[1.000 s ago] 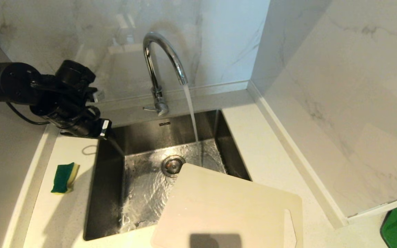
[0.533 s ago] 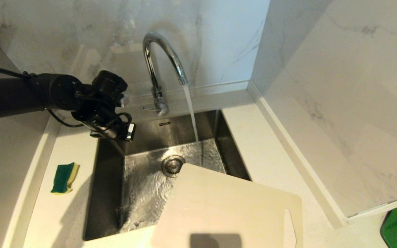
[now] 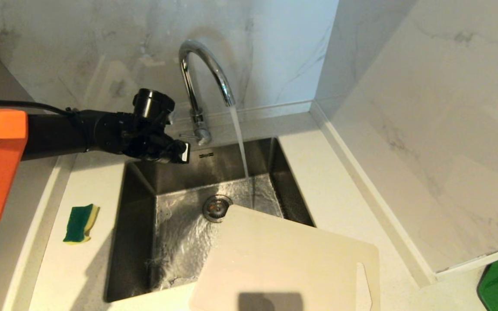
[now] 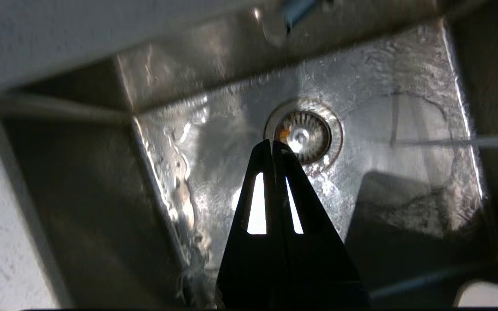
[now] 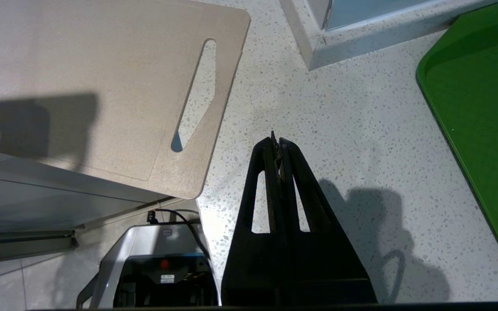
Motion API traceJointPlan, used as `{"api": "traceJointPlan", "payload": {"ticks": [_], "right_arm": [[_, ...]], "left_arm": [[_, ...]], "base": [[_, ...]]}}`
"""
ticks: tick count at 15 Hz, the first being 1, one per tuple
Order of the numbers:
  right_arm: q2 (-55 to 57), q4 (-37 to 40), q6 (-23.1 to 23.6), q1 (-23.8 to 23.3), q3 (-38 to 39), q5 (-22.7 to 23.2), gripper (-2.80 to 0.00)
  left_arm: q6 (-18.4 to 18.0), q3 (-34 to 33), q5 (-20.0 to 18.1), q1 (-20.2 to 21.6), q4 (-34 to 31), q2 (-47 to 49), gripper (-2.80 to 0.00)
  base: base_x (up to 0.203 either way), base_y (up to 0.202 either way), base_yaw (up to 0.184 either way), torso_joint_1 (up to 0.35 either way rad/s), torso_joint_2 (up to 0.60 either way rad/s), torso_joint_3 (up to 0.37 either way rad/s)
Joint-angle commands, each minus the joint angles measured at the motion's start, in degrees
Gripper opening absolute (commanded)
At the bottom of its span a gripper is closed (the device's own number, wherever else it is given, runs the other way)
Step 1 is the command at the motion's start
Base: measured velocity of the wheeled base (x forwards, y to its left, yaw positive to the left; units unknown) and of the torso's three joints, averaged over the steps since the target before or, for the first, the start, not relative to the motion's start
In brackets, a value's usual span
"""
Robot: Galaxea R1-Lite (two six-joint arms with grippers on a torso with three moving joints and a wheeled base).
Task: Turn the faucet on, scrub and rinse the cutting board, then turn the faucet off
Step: Turn off the tap
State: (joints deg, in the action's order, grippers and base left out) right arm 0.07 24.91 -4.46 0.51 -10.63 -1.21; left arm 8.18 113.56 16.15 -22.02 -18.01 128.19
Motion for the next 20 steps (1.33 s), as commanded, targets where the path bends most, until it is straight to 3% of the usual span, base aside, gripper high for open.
{"api": "traceJointPlan", "payload": {"ticks": [1, 8, 20], "right_arm": [[0.01, 0.14, -0.02, 0.02, 0.0, -0.02, -2.8], [0.01, 0.14, -0.02, 0.02, 0.0, -0.02, -2.8], [0.01, 0.14, -0.02, 0.02, 0.0, -0.02, -2.8]], "left_arm": [[-0.12, 0.0, 1.51, -0.06, 2.5, 0.47, -2.8], [-0.62, -0.07, 5.21, -0.31, 7.99, -0.31, -2.8], [1.05, 0.0, 4.43, -1.01, 9.21, 0.65, -2.8]], "base": [[0.0, 0.0, 0.0, 0.0, 0.0, 0.0], [0.0, 0.0, 0.0, 0.0, 0.0, 0.0], [0.0, 0.0, 0.0, 0.0, 0.0, 0.0]]}}
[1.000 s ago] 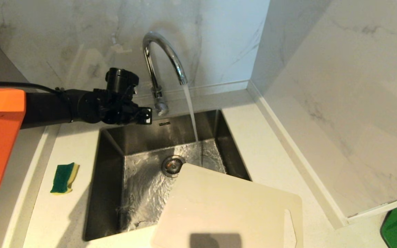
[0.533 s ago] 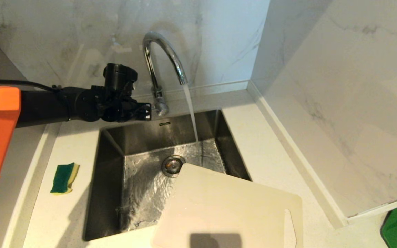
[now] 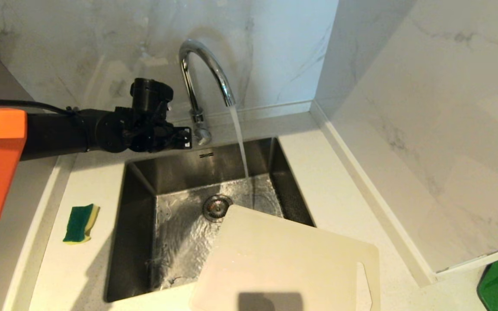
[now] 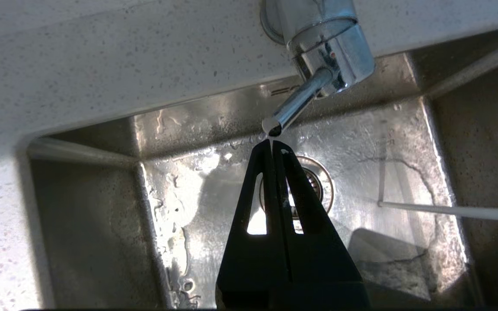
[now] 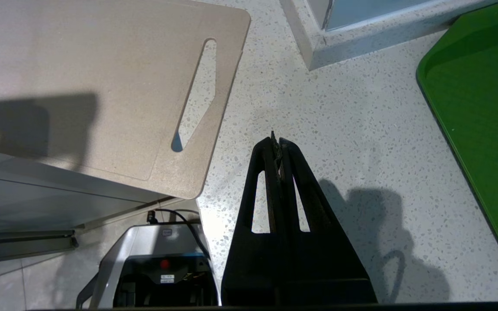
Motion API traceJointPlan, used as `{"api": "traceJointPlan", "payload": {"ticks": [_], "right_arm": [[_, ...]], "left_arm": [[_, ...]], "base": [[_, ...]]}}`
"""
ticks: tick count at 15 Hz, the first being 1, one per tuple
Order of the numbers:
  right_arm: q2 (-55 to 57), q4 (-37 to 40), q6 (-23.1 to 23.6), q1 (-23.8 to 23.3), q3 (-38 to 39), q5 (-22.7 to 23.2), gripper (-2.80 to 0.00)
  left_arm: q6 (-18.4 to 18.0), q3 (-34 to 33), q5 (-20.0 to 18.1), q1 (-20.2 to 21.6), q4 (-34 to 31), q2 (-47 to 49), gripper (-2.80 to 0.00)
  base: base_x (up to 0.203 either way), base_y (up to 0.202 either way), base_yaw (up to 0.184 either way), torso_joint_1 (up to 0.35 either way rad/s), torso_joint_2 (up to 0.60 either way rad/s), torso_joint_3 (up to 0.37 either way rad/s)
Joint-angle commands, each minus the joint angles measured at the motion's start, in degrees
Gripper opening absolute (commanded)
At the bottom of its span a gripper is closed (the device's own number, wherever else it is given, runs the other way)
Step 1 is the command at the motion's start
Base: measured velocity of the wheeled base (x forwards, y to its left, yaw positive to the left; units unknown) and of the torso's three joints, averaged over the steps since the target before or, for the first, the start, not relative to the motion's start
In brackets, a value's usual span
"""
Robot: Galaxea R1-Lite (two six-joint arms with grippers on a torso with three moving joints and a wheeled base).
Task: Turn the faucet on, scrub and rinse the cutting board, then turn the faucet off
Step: Turn off the tap
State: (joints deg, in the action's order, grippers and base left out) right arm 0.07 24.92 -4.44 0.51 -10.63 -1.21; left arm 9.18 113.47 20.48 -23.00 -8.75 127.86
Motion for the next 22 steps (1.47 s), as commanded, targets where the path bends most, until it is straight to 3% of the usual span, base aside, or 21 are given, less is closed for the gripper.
{"api": "traceJointPlan", "payload": {"ticks": [1, 5, 12, 15, 19, 22], "right_arm": [[0.01, 0.13, -0.05, 0.02, 0.0, -0.02, -2.8], [0.01, 0.13, -0.05, 0.02, 0.0, -0.02, -2.8], [0.01, 0.13, -0.05, 0.02, 0.0, -0.02, -2.8], [0.01, 0.13, -0.05, 0.02, 0.0, -0.02, -2.8], [0.01, 0.13, -0.05, 0.02, 0.0, -0.02, -2.8], [0.01, 0.13, -0.05, 0.02, 0.0, -0.02, -2.8]], "left_arm": [[0.05, 0.08, -0.22, -0.02, 0.43, 1.49, -2.8], [-0.82, 0.52, -0.62, 0.02, 7.45, 1.95, -2.8], [-5.31, 0.52, -0.01, 0.24, 12.78, 3.27, -2.8], [-4.9, 0.52, -0.18, 0.15, 12.8, 2.46, -2.8], [-1.48, 0.44, -0.33, -1.16, 11.59, -0.7, -2.8], [0.77, 0.4, -0.54, -1.75, 2.71, -2.43, -2.8]], "base": [[0.0, 0.0, 0.0, 0.0, 0.0, 0.0], [0.0, 0.0, 0.0, 0.0, 0.0, 0.0], [0.0, 0.0, 0.0, 0.0, 0.0, 0.0], [0.0, 0.0, 0.0, 0.0, 0.0, 0.0], [0.0, 0.0, 0.0, 0.0, 0.0, 0.0], [0.0, 0.0, 0.0, 0.0, 0.0, 0.0]]}}
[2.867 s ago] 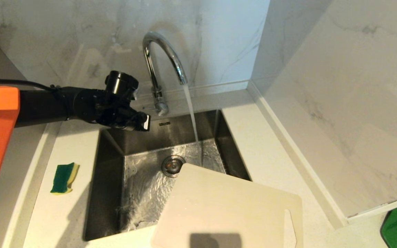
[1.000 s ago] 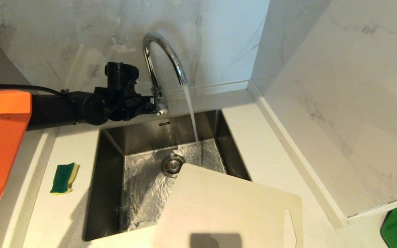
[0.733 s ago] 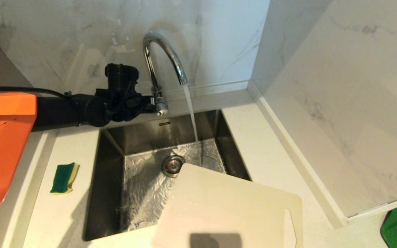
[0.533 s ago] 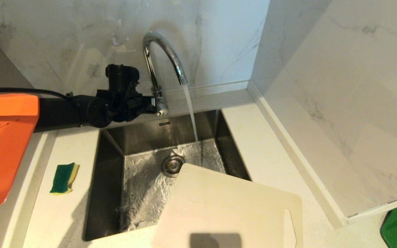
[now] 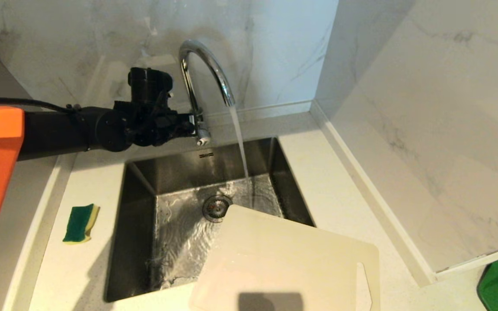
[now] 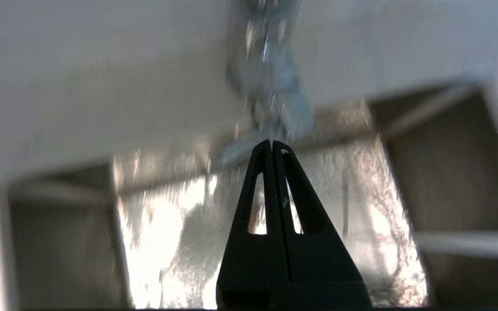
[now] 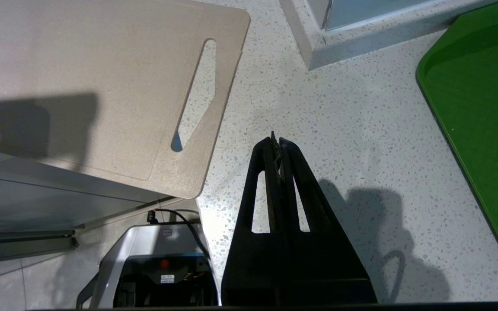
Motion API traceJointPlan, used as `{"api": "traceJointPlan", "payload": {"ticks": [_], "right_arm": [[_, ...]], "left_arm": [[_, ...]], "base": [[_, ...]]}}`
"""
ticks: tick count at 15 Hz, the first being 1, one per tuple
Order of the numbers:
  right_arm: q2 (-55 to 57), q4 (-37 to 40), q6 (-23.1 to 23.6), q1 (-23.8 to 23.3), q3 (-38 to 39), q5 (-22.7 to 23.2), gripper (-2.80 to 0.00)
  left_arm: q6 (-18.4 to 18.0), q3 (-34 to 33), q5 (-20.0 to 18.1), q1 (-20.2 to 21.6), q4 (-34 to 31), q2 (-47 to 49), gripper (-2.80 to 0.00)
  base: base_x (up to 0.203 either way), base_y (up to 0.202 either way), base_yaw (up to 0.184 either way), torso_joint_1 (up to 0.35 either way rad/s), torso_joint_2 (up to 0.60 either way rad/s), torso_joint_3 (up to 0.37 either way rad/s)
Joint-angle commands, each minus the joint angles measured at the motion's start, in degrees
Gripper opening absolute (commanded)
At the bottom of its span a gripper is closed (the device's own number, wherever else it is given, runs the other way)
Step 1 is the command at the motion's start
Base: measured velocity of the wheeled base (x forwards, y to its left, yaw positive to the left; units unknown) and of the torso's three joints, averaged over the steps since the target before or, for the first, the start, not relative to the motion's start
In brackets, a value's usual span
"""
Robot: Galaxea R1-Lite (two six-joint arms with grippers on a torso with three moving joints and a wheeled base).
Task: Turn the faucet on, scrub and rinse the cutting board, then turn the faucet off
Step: Turn off the tap
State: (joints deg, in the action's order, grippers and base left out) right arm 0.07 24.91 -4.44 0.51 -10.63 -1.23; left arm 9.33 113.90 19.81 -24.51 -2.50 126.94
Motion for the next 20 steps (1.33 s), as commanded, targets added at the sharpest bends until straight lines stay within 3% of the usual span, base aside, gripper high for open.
{"api": "traceJointPlan", "payload": {"ticks": [1, 6, 17, 20], "right_arm": [[0.01, 0.14, -0.05, 0.02, 0.0, 0.0, -2.8], [0.01, 0.14, -0.05, 0.02, 0.0, 0.0, -2.8], [0.01, 0.14, -0.05, 0.02, 0.0, 0.0, -2.8], [0.01, 0.14, -0.05, 0.02, 0.0, 0.0, -2.8]], "left_arm": [[1.47, -0.07, 0.38, -0.25, -5.97, -1.56, -2.8], [1.92, -0.08, 0.92, -0.28, -10.15, -0.41, -2.8], [1.3, 0.01, 1.02, 0.78, -5.26, 2.35, -2.8], [1.22, 0.01, 2.93, 0.95, -4.71, 2.79, -2.8]], "base": [[0.0, 0.0, 0.0, 0.0, 0.0, 0.0], [0.0, 0.0, 0.0, 0.0, 0.0, 0.0], [0.0, 0.0, 0.0, 0.0, 0.0, 0.0], [0.0, 0.0, 0.0, 0.0, 0.0, 0.0]]}}
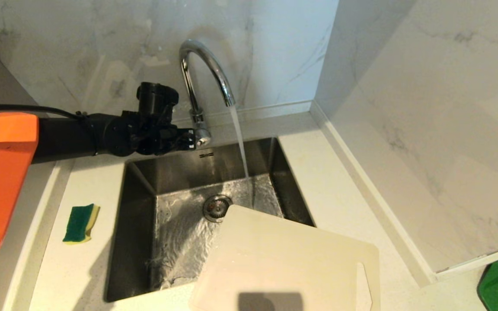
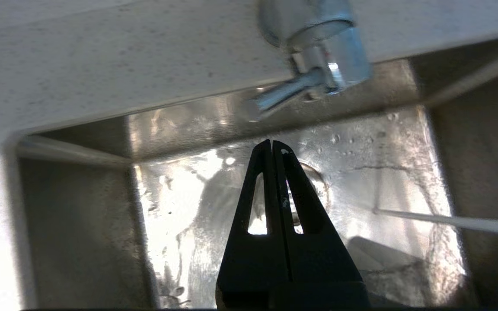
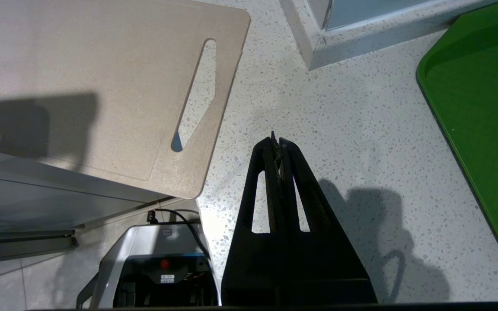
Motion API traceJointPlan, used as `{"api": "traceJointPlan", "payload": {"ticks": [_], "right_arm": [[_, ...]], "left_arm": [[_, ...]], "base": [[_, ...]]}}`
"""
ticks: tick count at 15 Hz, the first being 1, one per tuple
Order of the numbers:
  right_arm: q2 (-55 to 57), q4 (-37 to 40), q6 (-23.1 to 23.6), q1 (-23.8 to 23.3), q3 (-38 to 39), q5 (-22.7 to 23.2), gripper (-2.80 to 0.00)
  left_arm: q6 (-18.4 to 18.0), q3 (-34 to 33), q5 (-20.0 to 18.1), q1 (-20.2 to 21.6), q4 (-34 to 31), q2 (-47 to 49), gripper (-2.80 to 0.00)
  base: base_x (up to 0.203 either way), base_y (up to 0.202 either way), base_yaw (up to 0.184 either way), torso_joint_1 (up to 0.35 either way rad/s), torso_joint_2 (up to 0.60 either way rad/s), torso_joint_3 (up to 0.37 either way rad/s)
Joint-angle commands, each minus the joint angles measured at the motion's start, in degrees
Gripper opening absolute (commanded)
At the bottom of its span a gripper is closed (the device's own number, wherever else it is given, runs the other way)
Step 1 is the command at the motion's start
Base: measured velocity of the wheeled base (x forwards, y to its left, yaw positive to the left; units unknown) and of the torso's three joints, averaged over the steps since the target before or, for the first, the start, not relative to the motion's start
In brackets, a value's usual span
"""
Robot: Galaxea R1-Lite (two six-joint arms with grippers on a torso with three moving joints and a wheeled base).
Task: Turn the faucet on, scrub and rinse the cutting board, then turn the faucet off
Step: Turn off the tap
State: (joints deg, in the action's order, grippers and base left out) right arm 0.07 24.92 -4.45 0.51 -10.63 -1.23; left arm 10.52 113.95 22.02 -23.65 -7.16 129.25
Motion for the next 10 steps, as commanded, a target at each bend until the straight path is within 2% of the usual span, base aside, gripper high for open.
{"api": "traceJointPlan", "payload": {"ticks": [1, 4, 10], "right_arm": [[0.01, 0.13, -0.04, 0.02, 0.0, 0.0, -2.8], [0.01, 0.13, -0.04, 0.02, 0.0, 0.0, -2.8], [0.01, 0.13, -0.04, 0.02, 0.0, 0.0, -2.8]], "left_arm": [[-0.65, -0.04, 1.42, 0.1, -0.04, 0.63, -2.8], [-2.28, 0.05, 1.92, 0.18, 0.55, 0.65, -2.8], [-2.32, -0.04, 1.98, 0.22, 4.7, 0.76, -2.8]], "base": [[0.0, 0.0, 0.0, 0.0, 0.0, 0.0], [0.0, 0.0, 0.0, 0.0, 0.0, 0.0], [0.0, 0.0, 0.0, 0.0, 0.0, 0.0]]}}
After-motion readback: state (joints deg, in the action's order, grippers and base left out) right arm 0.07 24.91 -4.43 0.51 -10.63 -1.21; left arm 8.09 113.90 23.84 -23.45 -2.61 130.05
